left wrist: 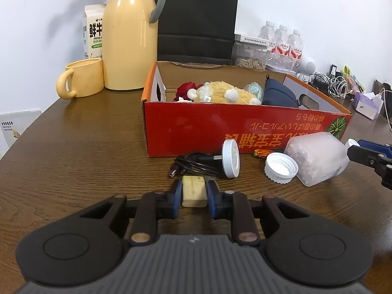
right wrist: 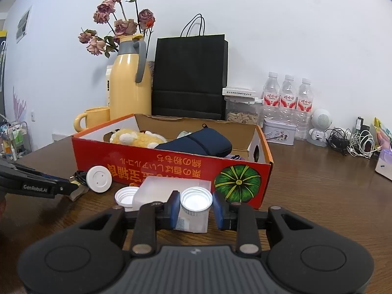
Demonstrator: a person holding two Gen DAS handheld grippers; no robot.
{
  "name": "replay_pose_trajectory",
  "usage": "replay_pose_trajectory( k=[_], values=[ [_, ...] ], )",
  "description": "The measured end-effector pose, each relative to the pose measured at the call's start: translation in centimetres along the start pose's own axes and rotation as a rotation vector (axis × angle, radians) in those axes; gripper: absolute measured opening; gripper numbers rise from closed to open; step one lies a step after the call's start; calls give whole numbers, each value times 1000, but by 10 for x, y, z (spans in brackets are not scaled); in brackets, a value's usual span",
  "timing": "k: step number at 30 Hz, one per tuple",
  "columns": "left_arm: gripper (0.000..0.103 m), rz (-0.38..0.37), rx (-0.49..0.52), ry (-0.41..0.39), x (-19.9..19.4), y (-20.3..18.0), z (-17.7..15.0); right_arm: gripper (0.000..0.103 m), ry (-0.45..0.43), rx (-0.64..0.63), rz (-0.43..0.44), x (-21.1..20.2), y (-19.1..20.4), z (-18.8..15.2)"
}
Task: Organize objects
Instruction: 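Grasp a white bottle cap with the right gripper while the left grasps the beige block, then carry the cap and beige block into the box and open both grippers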
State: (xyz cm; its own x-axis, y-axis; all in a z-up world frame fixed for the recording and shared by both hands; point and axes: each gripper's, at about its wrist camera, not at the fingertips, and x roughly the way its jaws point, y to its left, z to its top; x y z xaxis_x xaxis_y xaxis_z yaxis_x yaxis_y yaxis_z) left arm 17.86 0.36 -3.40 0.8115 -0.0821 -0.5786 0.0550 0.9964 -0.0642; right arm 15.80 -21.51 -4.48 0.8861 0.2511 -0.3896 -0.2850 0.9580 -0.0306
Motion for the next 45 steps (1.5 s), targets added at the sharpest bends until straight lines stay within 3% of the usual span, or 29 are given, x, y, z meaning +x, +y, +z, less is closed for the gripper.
replay_pose_trajectory(
  k=[21, 33, 38, 45],
  values=[
    [22, 0, -69, -142, -39, 5, -6, 27, -62, -15, -10, -10, 4, 2],
    [23, -52, -64, -258, -33, -16, 68, 27, -136, -34, 66, 6, 13, 57],
    [23, -62, -106, -282, -12, -20, 95, 27, -139, -69, 79, 35, 28, 83],
    [23, -61, -154, -254, 29, -18, 123, 27, -91, -48, 71, 91, 32, 105]
  ],
)
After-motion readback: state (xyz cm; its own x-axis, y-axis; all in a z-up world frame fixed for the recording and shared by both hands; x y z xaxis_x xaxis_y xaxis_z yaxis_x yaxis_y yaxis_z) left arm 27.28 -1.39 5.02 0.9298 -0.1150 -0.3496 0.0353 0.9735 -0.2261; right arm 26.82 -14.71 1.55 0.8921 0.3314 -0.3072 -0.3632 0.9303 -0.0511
